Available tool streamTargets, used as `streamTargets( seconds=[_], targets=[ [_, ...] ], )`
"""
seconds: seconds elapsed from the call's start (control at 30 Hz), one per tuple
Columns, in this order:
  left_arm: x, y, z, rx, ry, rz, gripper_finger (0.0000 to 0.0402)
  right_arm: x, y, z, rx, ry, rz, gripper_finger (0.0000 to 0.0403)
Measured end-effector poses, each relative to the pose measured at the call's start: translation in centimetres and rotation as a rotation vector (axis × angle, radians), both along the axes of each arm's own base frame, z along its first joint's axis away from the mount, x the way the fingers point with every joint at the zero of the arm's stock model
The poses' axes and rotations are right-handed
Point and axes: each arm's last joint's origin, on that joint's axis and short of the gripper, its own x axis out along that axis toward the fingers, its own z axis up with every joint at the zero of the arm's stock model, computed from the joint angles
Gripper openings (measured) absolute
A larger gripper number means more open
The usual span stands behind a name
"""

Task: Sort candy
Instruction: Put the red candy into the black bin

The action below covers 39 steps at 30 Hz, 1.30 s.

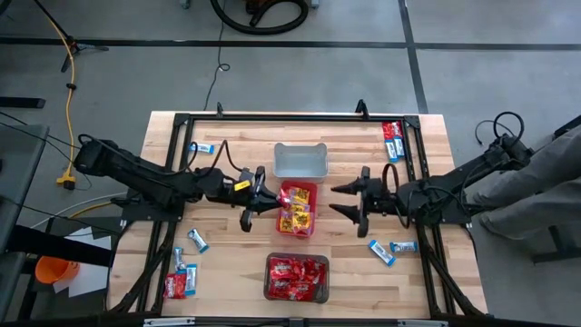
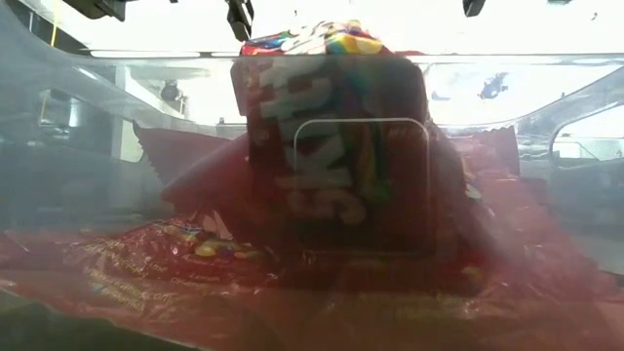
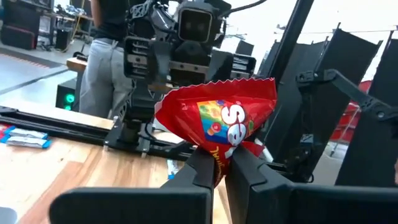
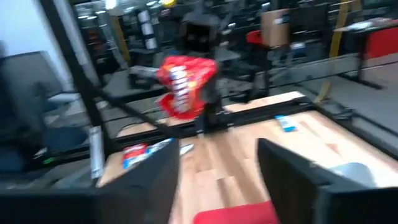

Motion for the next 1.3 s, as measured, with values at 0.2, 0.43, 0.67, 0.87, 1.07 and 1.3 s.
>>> streamTargets(
  seconds=[0.2, 0.43, 0.67, 0.87, 1.07, 1.3],
  targets=[
    [0.0, 0.0, 0.0, 0.069, -0.01, 0.009, 0.0003, 0.1, 0.1, -0.1, 0.011, 0.008, 0.134, 0.0017],
    [0.0, 0.0, 0.0, 0.133, -0.019, 0.015, 0.0003, 0.2, 0.0, -0.1, 0.03, 0.01, 0.136, 0.0003],
    [0.4, -1.8, 0.2, 0.101, 0.165, -0.109, 0.0003, 0.2, -0.1, -0.1, 0.033, 0.009, 0.135, 0.0003],
    [2.6, -6.1, 0.9, 0.302, 0.402, -0.253, 0.0003, 0.2, -0.1, -0.2, 0.001, 0.029, 0.137, 0.0001],
    [5.5, -10.0, -1.3, 0.405, 0.531, -0.363, 0.0009, 0.2, -0.1, -0.5, 0.012, 0.059, 0.143, 0.0001],
    [8.3, -12.8, -3.7, 0.401, 0.628, -0.437, 0.0051, 0.1, -0.1, -1.0, 0.037, 0.106, 0.147, 0.0]
  ],
)
